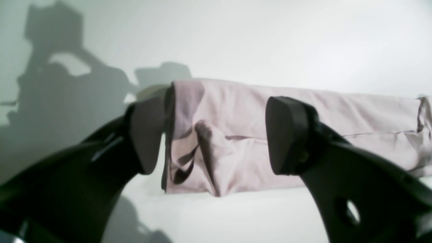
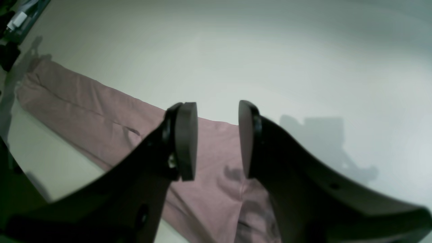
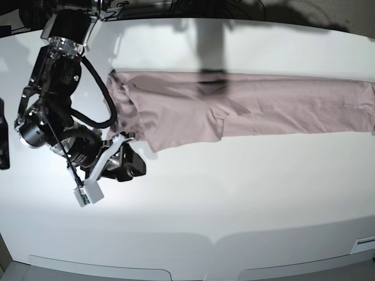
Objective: Fold the T-shirt properly
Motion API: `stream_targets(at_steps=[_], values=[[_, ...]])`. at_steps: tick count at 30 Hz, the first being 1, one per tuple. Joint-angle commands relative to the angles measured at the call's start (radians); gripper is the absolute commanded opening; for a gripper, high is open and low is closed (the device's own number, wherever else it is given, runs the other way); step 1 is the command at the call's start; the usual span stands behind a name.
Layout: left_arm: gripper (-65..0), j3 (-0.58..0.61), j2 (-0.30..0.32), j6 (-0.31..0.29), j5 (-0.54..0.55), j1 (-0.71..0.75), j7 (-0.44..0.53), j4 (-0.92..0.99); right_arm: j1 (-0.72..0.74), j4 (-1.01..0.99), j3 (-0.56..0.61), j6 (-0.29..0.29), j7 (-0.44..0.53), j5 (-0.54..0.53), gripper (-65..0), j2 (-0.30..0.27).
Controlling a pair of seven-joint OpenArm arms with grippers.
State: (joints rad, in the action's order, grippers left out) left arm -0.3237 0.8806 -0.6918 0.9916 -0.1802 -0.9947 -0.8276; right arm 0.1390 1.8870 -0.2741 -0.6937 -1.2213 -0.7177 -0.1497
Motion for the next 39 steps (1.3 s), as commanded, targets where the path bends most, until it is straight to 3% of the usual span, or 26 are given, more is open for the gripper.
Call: stream_targets(at_steps=[1,5,12,18,24,28,30,34,39], values=[[-19.1,-0.009,0.031,-0.006,-0.015,-0.011,0.026,0.013,0.021,0.018,-0.001,-0.004,0.019,-0.024,-43.8,-0.008],[-19.2,-0.008,0.023,-0.006,-0.156,-0.011,0.121,0.106,0.021,0.018,-0.001,-0.004,0.016,-0.024,-43.8,-0.008],[-19.3,-0.008,0.023,-0.006,-0.175,-0.023,0.108,0.113,0.021,0.018,-0.001,-0.004,-0.002,-0.024,-43.8,-0.008],[-19.3,-0.009,0.023,-0.006,0.016,-0.019,-0.030,-0.011,0.022,0.018,-0.001,-0.004,-0.002,-0.024,-43.8,-0.008],[-19.3,-0.008,0.005,0.009,0.046,-0.019,-0.060,-0.231,0.018,0.019,-0.005,-0.004,-0.014,-0.012,-43.8,-0.009],[-19.3,-0.009,-0.055,0.050,-0.005,-0.019,-0.059,-0.362,-0.009,0.026,-0.019,-0.004,-0.021,-0.043,-43.8,-0.003],[-19.3,-0.009,-0.094,0.056,-0.031,-0.020,-0.053,-0.416,-0.043,0.026,0.015,-0.004,-0.026,-0.053,-43.8,0.029],[-19.3,-0.008,-0.150,0.083,-0.115,-0.020,-0.049,-0.491,-0.129,0.026,0.086,-0.004,0.039,0.037,-43.8,0.064],[-19.3,-0.009,-0.134,0.129,-0.247,-0.019,-0.023,-0.495,-0.242,0.062,0.114,-0.004,0.157,0.060,-43.8,0.065]])
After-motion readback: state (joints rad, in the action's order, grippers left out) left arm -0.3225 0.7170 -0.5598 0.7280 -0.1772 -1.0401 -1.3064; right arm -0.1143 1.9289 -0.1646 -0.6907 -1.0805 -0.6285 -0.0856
